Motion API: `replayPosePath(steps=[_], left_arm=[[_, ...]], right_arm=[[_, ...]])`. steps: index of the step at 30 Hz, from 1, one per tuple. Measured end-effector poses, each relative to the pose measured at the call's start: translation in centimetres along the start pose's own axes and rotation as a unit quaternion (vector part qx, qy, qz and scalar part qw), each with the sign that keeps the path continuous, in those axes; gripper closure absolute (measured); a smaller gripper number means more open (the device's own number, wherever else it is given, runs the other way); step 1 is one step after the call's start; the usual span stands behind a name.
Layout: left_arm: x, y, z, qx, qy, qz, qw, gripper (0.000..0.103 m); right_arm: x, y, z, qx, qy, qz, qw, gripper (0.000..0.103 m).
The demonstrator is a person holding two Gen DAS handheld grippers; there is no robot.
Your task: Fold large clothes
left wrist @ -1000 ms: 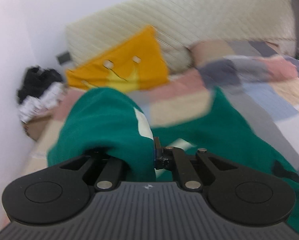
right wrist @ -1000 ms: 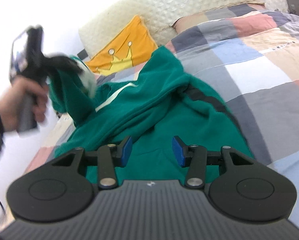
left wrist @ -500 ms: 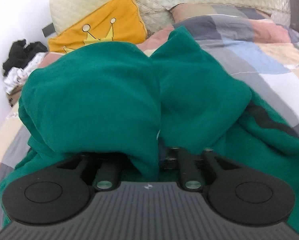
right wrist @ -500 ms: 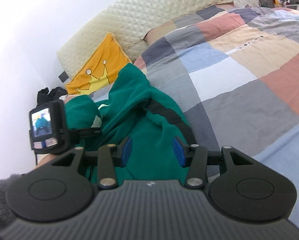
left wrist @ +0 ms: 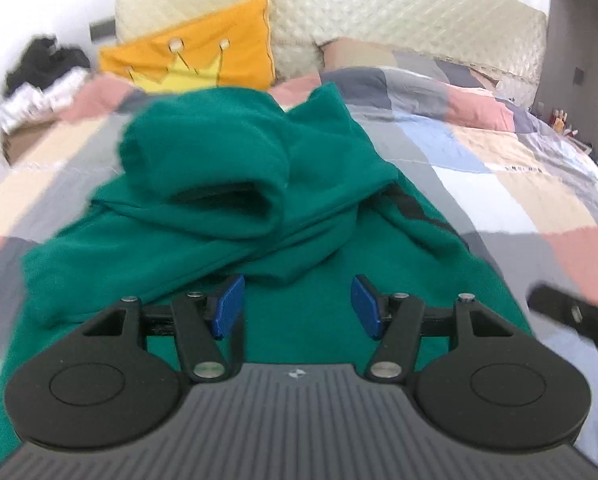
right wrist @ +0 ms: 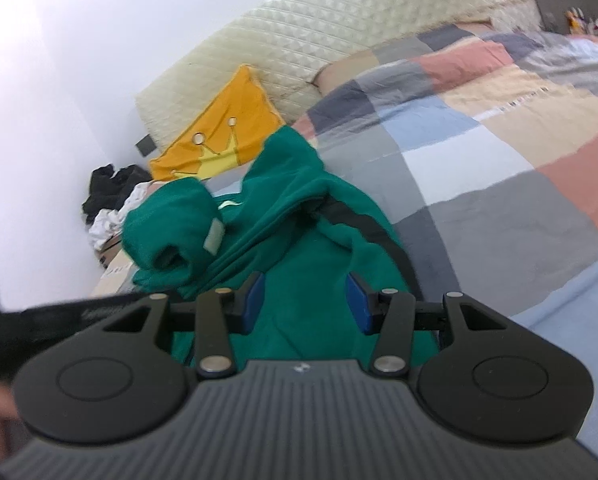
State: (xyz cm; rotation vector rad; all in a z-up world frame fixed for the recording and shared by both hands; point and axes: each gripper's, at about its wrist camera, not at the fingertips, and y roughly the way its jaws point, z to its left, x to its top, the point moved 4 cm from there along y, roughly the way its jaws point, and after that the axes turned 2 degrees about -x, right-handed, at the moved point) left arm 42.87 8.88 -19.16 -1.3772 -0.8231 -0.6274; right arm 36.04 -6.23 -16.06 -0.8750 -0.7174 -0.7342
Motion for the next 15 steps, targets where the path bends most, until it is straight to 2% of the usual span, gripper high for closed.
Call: replayPosePath(steps=[5, 8, 11, 15], left_arm=[[-2.0, -4.7, 1.6, 0.004, -0.001, -0.018, 0.9998, 0.038], [-2.4, -5.9, 3.6, -0.002, -0.018, -0.018, 0.9997, 0.038], [-2.8, -6.4, 6.0, -0.008, -0.051, -0.018, 0.9985, 0.038], [-2.5, -6.9, 8.7, -0.002, -0.064, -0.025, 0.9976, 0.038]], right_arm=[[-0.9, -0.9, 2.5, 0.022, -0.058, -0.018, 0.998, 0.054], [-1.1, -1.1, 4.0, 0.025, -0.092, -0.026, 0.995, 0.054], [-0.7, -0.9, 5.3, 0.039, -0.086, -0.027, 0.995, 0.054], [-0.1, 0.8, 7.5, 0.054, -0.081, -0.007, 0.995, 0.054]])
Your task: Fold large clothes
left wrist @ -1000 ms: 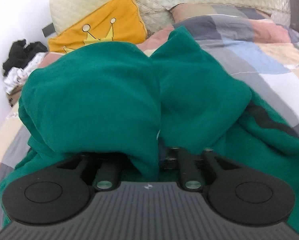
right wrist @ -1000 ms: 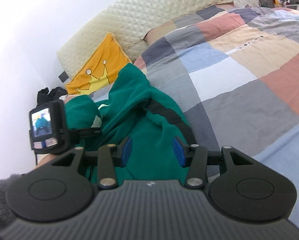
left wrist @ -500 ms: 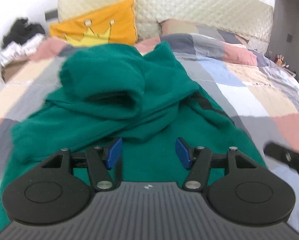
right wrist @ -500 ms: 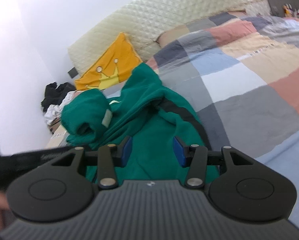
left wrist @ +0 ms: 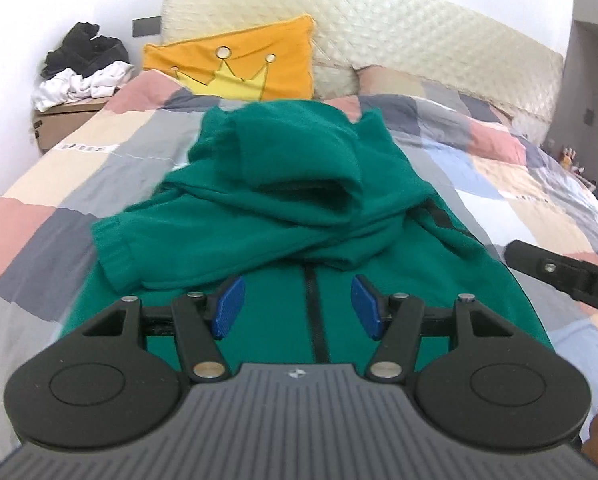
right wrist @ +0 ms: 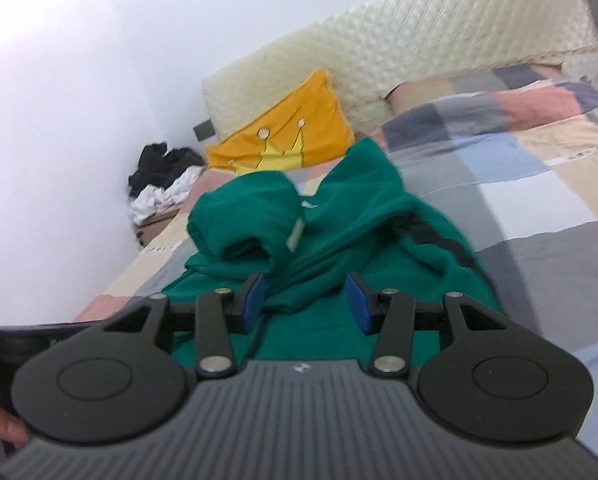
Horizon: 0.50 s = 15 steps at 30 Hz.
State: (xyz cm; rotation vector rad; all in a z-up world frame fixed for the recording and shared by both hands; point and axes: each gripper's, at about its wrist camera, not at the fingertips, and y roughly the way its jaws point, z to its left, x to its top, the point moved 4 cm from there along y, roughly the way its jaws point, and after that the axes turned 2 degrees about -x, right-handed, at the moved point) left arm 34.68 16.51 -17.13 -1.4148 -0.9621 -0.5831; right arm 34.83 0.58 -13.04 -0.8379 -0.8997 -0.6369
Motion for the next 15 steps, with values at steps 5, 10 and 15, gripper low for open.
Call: replayPosePath(steps=[5, 10, 15], left_arm=[[0.6, 0.5, 3.1, -0.001, -0.029, 0.006, 0.9995, 0.038], [0.6, -0.1, 5.9, 0.01, -0.05, -0.005, 0.9987, 0.038], [0.1, 1.2, 9.5, 0.026, -0.093, 0.001, 0.9954, 0.038]], right_arm=[[1.6, 5.4, 3.6, 0.009, -0.022, 0.032, 0.999, 0.054], [3.3, 12.0, 9.1, 0.02, -0.057, 0.043, 0.997, 0.053], [4.6, 18.0, 13.8, 0.029, -0.089, 0.029, 0.995, 0.045]])
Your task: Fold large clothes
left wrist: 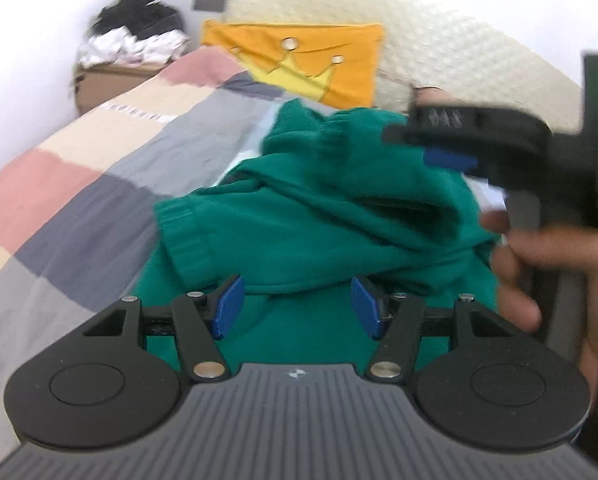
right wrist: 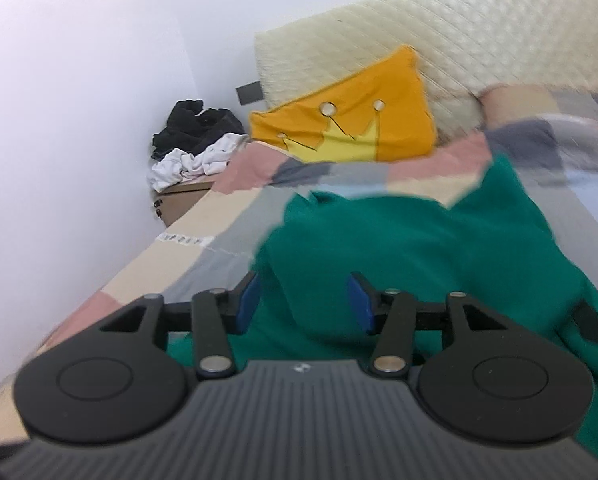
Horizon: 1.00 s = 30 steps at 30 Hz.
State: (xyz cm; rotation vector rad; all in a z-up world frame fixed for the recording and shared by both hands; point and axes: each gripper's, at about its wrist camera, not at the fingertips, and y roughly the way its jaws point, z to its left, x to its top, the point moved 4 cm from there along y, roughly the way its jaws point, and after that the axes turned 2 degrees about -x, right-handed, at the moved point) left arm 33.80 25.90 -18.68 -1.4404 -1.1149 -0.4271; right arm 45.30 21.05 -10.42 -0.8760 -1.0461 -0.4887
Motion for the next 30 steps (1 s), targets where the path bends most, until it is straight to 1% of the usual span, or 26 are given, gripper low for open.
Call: replayPosePath(steps=[1, 2, 3, 4, 6, 9, 11, 13, 14, 16, 19, 20, 25, 28, 30], left_arm=[[0.0, 0.3, 0.6, 0.004, -0.006, 0.001, 1.0, 0.038], [0.0, 0.7, 1.4, 0.008, -0.012, 0.001, 0.9999, 0.038], [-0.1, 1.1, 2.1, 0.015, -0.02, 0.002, 0.9997, 0.038], [-0.1, 1.5, 2.8, 0.019, -0.029, 0.005, 0.9994, 0.038], [-0.2, 2.4, 4.4, 0.025, -0.056, 0.01, 0.9981, 0.038], [-0.6, 3.4, 6.3, 0.035, -0.087, 0.016, 0.9955, 0.039], [-0.8, 3.8, 7.0, 0.029, -0.101, 0.022, 0.9942, 0.039], [-0.9, 3.9, 7.4, 0.027, -0.112, 0.021, 0.9931, 0.039], [-1.0, 4.0, 7.5, 0.026, -0.117, 0.021, 0.9926, 0.039], [-1.1, 4.1, 7.5, 0.019, -0.122, 0.023, 0.9921, 0.039], [-1.2, 3.9, 6.9, 0.015, -0.118, 0.022, 0.9927, 0.039], [-1.2, 3.8, 6.7, 0.011, -0.116, 0.022, 0.9929, 0.039], [-1.3, 3.5, 5.7, -0.002, -0.117, 0.022, 0.9929, 0.039], [-1.3, 3.1, 5.2, -0.014, -0.12, 0.022, 0.9924, 0.039], [-1.3, 3.0, 4.9, -0.017, -0.119, 0.022, 0.9925, 0.039]], right_arm=[[0.3, 1.1, 0.6, -0.003, -0.006, -0.005, 1.0, 0.035], [0.5, 1.9, 0.9, -0.009, -0.008, -0.012, 1.0, 0.03], [0.6, 3.1, 1.2, -0.02, -0.006, -0.02, 1.0, 0.022], [0.5, 4.1, 1.4, -0.026, -0.005, -0.022, 0.999, 0.02], [0.0, 6.5, 1.7, -0.038, -0.01, -0.012, 0.999, 0.022], [-1.3, 9.6, 1.9, -0.084, -0.039, -0.001, 0.996, 0.022], [-2.2, 10.9, 1.7, -0.114, -0.064, 0.003, 0.991, 0.022], [-2.8, 11.6, 1.2, -0.144, -0.083, 0.007, 0.986, 0.023], [-2.9, 11.7, 0.8, -0.146, -0.078, 0.007, 0.986, 0.024], [-2.7, 11.3, -0.1, -0.146, -0.057, 0.007, 0.988, 0.031], [-1.6, 10.3, -0.8, -0.134, -0.03, 0.012, 0.99, 0.052], [-0.9, 9.9, -0.9, -0.134, -0.023, 0.012, 0.991, 0.057], [2.8, 5.8, -2.6, -0.127, 0.019, -0.011, 0.992, 0.062], [4.6, 2.9, -5.0, -0.133, 0.056, -0.023, 0.989, 0.063], [5.1, 0.8, -7.2, -0.139, 0.087, -0.034, 0.986, 0.063]])
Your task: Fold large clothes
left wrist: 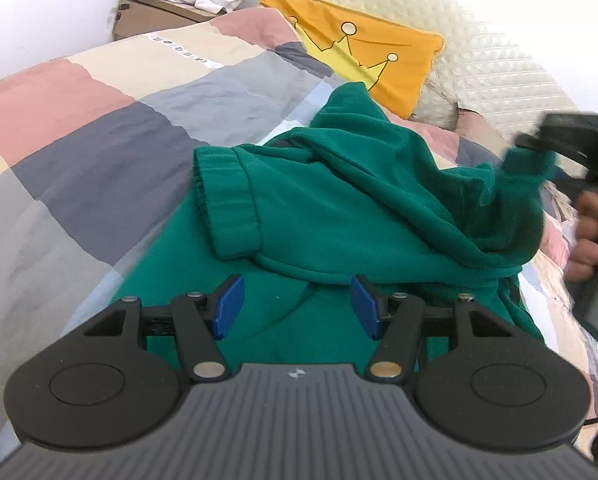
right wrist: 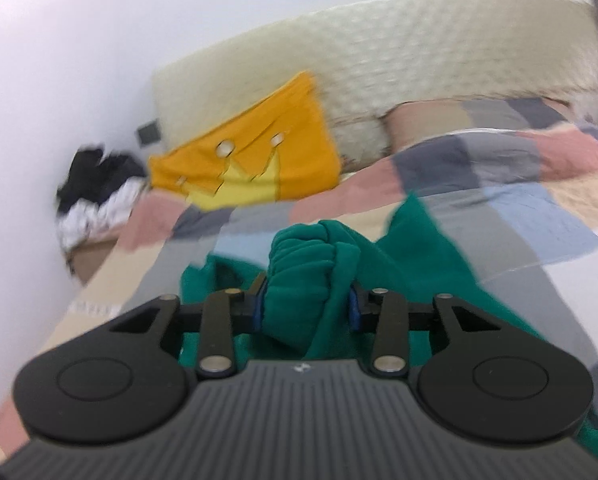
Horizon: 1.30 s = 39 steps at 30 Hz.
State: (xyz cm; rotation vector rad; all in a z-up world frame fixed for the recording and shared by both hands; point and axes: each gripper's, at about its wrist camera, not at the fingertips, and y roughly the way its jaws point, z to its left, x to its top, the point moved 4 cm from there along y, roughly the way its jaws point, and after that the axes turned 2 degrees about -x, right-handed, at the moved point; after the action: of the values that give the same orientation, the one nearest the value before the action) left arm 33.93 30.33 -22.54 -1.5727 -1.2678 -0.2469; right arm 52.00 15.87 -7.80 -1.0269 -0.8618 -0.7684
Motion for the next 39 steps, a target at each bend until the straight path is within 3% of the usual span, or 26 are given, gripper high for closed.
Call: replayPosePath(steps=[4, 7, 11, 13, 15, 19, 22, 26, 30, 33, 36, 38, 39], left_arm=[[-0.2, -0.3, -0.4, -0.012, -0.007, 0.003, 0.9999, 0.039], [-0.3, -0.5, -0.8, -0.015, -0.003, 0.0, 0.9999, 0.039], [-0.6, 0.1, -0.9, -0.014, 0.0, 0.009, 0.9999, 0.039], [-0.8, 0.4, -0.9, -0.016, 0.0, 0.013, 0.9998, 0.039], [-0.9, 0.7, -1.0, -0.016, 0.003, 0.017, 0.9997, 0.039], [-1.1, 1.2, -1.0, -0.02, 0.002, 0.024, 0.9995, 0.039], [-1.1, 1.3, -1.2, -0.023, 0.004, 0.024, 0.9994, 0.039], [-1.2, 1.5, -1.4, -0.026, 0.004, 0.025, 0.9993, 0.039], [-1.2, 1.7, -1.5, -0.029, 0.001, 0.026, 0.9993, 0.039], [-1.4, 1.8, -1.7, -0.038, 0.001, 0.027, 0.9989, 0.039], [-1.7, 2.1, -2.0, -0.047, 0.0, 0.032, 0.9984, 0.039], [-2.0, 2.4, -2.3, -0.052, 0.001, 0.038, 0.9979, 0.039], [-2.1, 2.6, -2.5, -0.054, 0.003, 0.04, 0.9977, 0.039]], right_arm=[[-0.1, -1.7, -5.7, -0.04, 0.06, 0.003, 0.997, 0.063], [-1.9, -1.2, -10.4, -0.082, 0.117, 0.037, 0.989, 0.062], [-5.3, 0.4, -16.2, -0.083, 0.246, 0.097, 0.961, 0.062], [-6.8, 0.7, -18.3, -0.08, 0.305, 0.102, 0.943, 0.06], [-7.8, 0.7, -19.4, -0.077, 0.332, 0.11, 0.933, 0.055], [-8.0, 0.0, -20.1, -0.085, 0.316, 0.109, 0.939, 0.048], [-6.9, -0.7, -20.6, -0.079, 0.287, 0.094, 0.95, 0.031], [-5.9, -2.4, -20.2, -0.053, 0.229, 0.081, 0.969, 0.028], [-6.5, -2.9, -18.7, -0.034, 0.203, 0.095, 0.974, 0.02], [-7.2, -2.1, -17.2, -0.068, 0.147, 0.12, 0.979, 0.021], [-7.9, -0.8, -16.7, -0.071, 0.145, 0.143, 0.977, 0.022], [-8.4, 0.4, -16.4, -0.084, 0.128, 0.176, 0.972, 0.031], [-8.6, 0.9, -16.3, -0.101, 0.116, 0.193, 0.969, 0.042]])
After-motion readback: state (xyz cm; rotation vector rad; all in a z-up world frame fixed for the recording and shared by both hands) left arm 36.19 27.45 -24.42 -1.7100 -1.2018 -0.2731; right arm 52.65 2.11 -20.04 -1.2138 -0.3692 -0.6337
